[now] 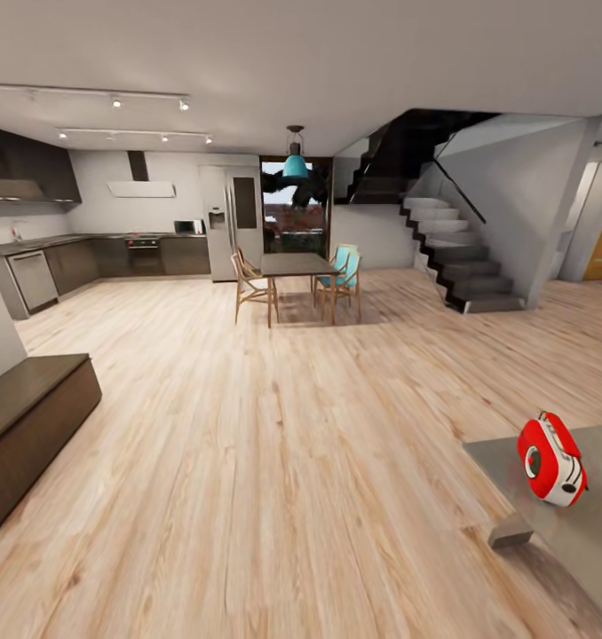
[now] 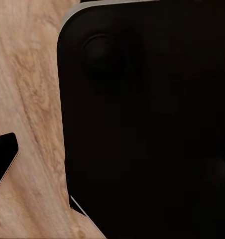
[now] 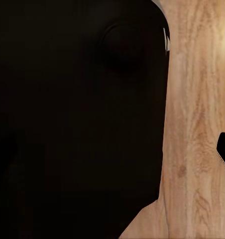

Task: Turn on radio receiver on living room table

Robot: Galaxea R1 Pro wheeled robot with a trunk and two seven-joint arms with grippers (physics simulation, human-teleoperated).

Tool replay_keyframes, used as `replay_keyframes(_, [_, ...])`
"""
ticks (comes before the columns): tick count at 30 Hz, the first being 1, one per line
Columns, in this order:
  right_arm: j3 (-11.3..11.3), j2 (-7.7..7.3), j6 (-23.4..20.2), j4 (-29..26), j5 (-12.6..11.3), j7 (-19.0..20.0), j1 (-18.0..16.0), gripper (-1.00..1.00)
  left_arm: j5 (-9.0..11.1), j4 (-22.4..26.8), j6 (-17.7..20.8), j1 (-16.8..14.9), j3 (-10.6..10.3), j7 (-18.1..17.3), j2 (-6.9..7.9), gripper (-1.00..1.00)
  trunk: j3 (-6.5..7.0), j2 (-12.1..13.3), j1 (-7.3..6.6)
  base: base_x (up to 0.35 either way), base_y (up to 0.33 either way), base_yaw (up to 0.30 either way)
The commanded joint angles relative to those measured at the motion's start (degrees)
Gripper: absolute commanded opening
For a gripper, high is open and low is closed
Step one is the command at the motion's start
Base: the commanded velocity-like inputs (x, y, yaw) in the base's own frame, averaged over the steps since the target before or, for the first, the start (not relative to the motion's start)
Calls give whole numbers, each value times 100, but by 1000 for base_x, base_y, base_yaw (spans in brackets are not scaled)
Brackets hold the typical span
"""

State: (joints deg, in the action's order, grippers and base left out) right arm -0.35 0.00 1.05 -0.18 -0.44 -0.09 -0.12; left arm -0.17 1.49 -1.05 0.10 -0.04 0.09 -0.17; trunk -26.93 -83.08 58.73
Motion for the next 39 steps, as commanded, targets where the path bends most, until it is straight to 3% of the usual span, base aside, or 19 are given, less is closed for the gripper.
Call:
replay_keyframes(1, [0, 0, 0, 0, 0, 0, 1, 100, 0, 0, 0, 0, -1, 0, 0, 100, 0, 0, 0, 290, 11, 0])
replay_keyframes(39, [0, 9, 0, 0, 34, 0, 1, 100, 8, -9, -12, -1, 30, 51, 8, 100, 0, 0, 0, 298, 1, 0])
